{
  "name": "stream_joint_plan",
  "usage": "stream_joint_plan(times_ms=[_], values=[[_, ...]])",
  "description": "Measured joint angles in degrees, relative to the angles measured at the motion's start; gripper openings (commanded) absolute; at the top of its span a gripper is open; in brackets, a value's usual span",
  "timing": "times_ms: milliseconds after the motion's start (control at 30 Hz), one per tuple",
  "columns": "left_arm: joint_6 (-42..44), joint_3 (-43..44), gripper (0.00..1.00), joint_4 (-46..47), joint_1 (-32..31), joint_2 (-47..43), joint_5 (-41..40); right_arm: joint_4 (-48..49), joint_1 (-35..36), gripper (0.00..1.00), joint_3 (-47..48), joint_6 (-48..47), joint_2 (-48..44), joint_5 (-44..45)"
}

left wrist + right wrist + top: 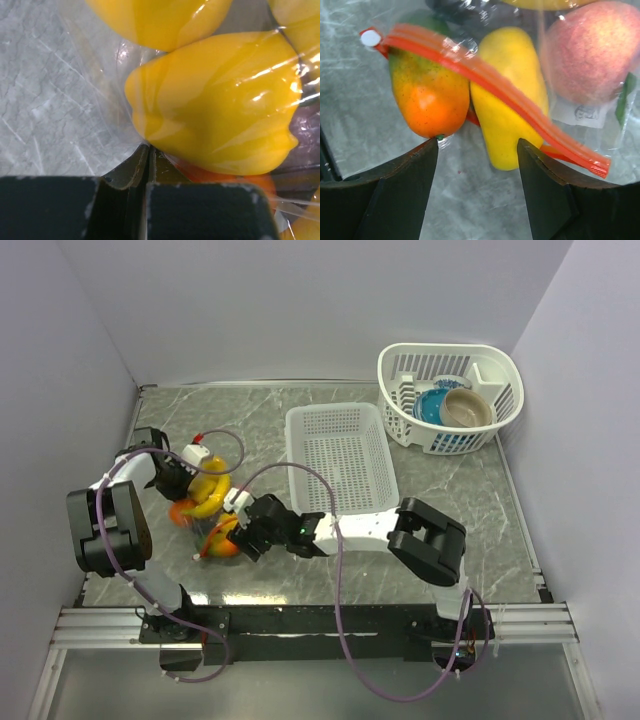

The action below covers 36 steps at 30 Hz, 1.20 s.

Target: Open the zip-top bag and remove the fake food

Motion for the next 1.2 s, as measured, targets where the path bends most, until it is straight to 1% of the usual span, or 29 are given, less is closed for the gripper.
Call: stream_joint_plan(times_ms=[200, 233, 300, 500, 600, 633, 667, 733, 833, 933, 967, 1067, 1100, 1167, 1200], values=[[2.36, 0.74, 0.06, -0.55, 0.37, -0.02, -0.61, -1.11, -1.4, 0.65, 4.59, -2.23, 3.5, 0.98], [2.82, 0.94, 0.06, -0.7, 0.39, -0.02, -0.68, -1.16, -1.55, 0.61, 5.4, -2.58, 4.15, 1.29], [3.8, 1.11, 0.07, -0.92, 0.39, -0.04, -0.94, -1.2, -1.66, 0.57, 6.34, -3.26, 4.92, 1.95], [4.87, 1.18, 0.07, -2.82, -0.02, -0.07, -0.48, 2.25, -2.14, 0.56, 6.27, -4.39, 6.21, 1.73], [5.25, 1.18, 0.07, -2.89, -0.02, -0.04, -0.46, 3.02, -2.14, 0.6, 5.97, -4.5, 6.21, 1.7], [5.27, 1.18, 0.07, -2.91, -0.02, -0.04, -0.44, 3.04, -2.14, 0.68, 5.97, -4.5, 6.21, 1.7], [5.27, 1.18, 0.07, -2.95, -0.02, -0.04, -0.42, 3.04, -2.14, 0.72, 5.97, -4.39, 6.23, 1.68], [5.29, 1.18, 0.07, -3.15, -0.02, -0.04, -0.28, 2.97, -2.14, 0.76, 6.03, -4.04, 6.43, 1.68], [5.49, 1.18, 0.07, -3.67, -0.07, -0.04, -0.17, 2.86, -2.14, 0.79, 6.03, -3.65, 7.39, 0.39], [5.44, 1.11, 0.07, -4.7, -0.22, -0.04, 0.26, 2.14, -2.14, 0.79, 6.08, -3.23, 8.52, -0.94], [5.42, 1.05, 0.07, -5.31, -0.33, -0.04, 0.55, 1.51, -2.14, 0.78, 6.08, -2.99, 9.4, -1.33], [5.31, 0.96, 0.07, -6.91, -0.72, 0.07, 1.2, 1.57, -2.14, 0.69, 6.84, -2.58, 10.95, -1.95], [5.27, 0.96, 0.07, -6.97, -0.74, 0.09, 1.29, 1.53, -2.14, 0.63, 6.86, -2.62, 10.97, -2.12], [5.25, 0.96, 0.07, -6.99, -0.74, 0.09, 1.42, 1.6, -2.14, 0.55, 6.84, -2.73, 10.97, -2.36], [5.22, 0.96, 0.07, -6.97, -0.74, 0.09, 1.44, 1.68, -2.14, 0.48, 6.82, -2.64, 10.95, -2.43]])
